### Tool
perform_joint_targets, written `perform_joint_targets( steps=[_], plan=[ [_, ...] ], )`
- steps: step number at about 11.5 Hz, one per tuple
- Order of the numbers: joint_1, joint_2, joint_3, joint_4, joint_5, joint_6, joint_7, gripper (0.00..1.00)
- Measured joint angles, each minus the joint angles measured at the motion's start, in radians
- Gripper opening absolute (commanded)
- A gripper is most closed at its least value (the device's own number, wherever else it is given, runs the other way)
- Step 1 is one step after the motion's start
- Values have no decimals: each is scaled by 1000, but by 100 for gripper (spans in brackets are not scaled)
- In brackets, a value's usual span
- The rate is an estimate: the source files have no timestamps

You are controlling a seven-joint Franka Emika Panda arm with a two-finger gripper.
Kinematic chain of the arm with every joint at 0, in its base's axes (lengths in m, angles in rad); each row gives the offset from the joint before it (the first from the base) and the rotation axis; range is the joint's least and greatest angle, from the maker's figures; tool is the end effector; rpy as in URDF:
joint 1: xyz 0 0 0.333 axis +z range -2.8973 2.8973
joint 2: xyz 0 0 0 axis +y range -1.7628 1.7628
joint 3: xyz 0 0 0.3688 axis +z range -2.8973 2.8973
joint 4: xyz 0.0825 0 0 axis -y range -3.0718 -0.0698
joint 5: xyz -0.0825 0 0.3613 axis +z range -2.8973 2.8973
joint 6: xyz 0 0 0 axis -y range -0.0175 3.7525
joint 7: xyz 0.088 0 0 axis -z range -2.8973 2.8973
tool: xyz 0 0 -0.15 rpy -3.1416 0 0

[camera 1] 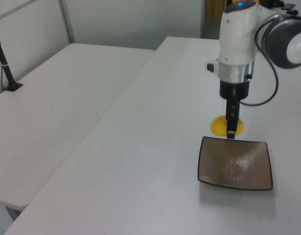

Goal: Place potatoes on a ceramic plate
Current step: 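Lower the potato onto the plate and open the gripper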

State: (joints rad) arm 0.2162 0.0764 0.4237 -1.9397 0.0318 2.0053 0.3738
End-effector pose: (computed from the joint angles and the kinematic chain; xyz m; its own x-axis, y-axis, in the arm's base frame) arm 0.4482 0.3316 0.4662 0.9680 0.2496 -0.0263 0.2479 -0.9673 -0.0543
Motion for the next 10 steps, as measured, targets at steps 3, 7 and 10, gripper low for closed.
perform_joint_targets(
  steps=[3,7,10],
  plan=[
    [21,55,0,-54,-5,70,28,21],
    [47,145,0,-67,-71,114,109,73],
    [57,160,0,-67,-87,116,123,100]
  ],
)
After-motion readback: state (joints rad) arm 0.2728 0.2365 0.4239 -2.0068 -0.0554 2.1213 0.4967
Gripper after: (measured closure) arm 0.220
